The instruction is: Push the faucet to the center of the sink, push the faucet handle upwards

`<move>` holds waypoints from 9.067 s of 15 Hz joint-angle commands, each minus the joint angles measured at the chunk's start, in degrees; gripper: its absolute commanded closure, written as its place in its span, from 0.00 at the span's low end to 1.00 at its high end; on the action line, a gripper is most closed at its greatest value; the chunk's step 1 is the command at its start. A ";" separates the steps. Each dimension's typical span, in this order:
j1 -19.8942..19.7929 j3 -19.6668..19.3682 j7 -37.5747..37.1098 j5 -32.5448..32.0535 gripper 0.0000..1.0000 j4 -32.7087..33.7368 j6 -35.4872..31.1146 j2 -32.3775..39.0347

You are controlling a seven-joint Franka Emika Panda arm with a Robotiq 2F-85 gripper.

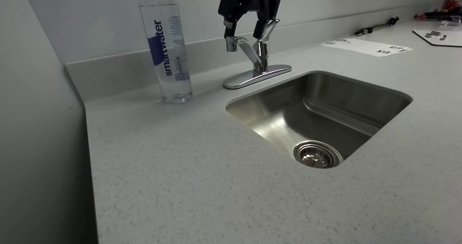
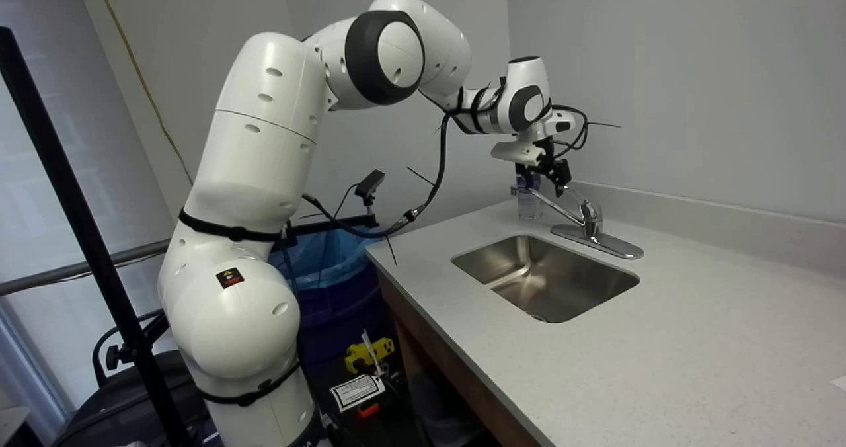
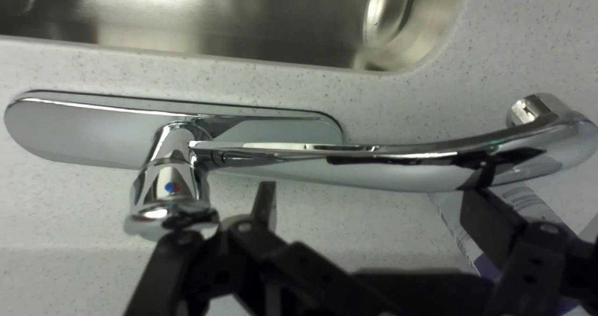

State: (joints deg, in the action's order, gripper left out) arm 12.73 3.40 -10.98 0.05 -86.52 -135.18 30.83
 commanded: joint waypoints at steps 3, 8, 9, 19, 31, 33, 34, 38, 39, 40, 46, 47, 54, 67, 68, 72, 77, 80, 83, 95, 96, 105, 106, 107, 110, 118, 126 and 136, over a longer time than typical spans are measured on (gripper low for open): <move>-0.26 -0.71 0.53 -3.66 0.00 -10.66 0.79 -7.67; -0.65 -1.02 -0.18 -5.38 0.00 -14.85 0.23 -10.51; -0.78 -1.08 -0.21 -5.56 0.00 -15.49 0.08 -10.99; -2.37 -2.89 -0.97 -7.65 0.00 -19.24 -0.99 -14.09; -4.87 -5.01 -1.37 -10.45 0.00 -20.22 -0.88 -14.91; -4.92 -4.77 -1.26 -10.23 0.00 -20.44 -0.85 -15.05; -4.92 -4.58 -1.01 -9.97 0.00 -20.63 -0.84 -15.27; -4.88 -3.20 0.07 -8.65 0.00 -21.39 -1.11 -16.45; -4.89 -2.66 0.55 -8.19 0.00 -21.51 -1.26 -16.83; -4.93 -2.13 0.96 -7.67 0.00 -21.56 -1.07 -17.09; -5.04 1.09 4.32 -4.65 0.00 -23.35 -2.02 -17.81; -5.19 1.47 5.34 -4.05 0.00 -23.68 -1.74 -18.08; -5.23 1.75 8.10 -2.59 0.00 -24.48 -0.74 -18.29; -5.40 -0.03 5.78 -5.69 0.00 -24.57 -1.02 -18.12; -5.41 -0.22 5.59 -6.01 0.00 -24.57 -1.05 -18.12; -5.57 -0.92 5.01 -6.57 0.00 -24.55 -1.18 -18.17; -5.74 -1.63 4.20 -6.69 0.00 -24.51 -1.45 -18.07; -5.74 -1.85 3.71 -6.83 0.00 -24.61 -1.51 -18.18; -5.77 -1.98 3.27 -6.83 0.00 -24.59 -1.54 -18.32; -6.23 -3.18 2.45 -8.11 0.00 -25.53 -1.65 -18.95; -6.24 -2.87 3.07 -7.64 0.00 -25.47 -1.93 -18.82; -5.57 1.34 7.37 -2.36 0.25 -23.05 -7.39 -17.61; -5.56 1.53 7.15 -2.17 0.28 -22.42 -7.61 -17.31; -5.54 1.56 6.65 -2.11 0.34 -21.82 -7.90 -16.90; -5.47 1.28 5.99 -2.46 0.58 -20.58 -8.25 -16.19; -5.38 -1.04 4.23 -5.74 1.00 -20.88 -7.16 -15.55; -4.97 -0.20 5.05 -4.71 1.00 -19.03 -11.73 -12.47; -4.45 0.94 4.72 -2.65 1.00 -12.30 -21.14 -8.21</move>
State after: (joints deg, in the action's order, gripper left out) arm 8.04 3.96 -5.84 -3.94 -102.69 -154.16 20.29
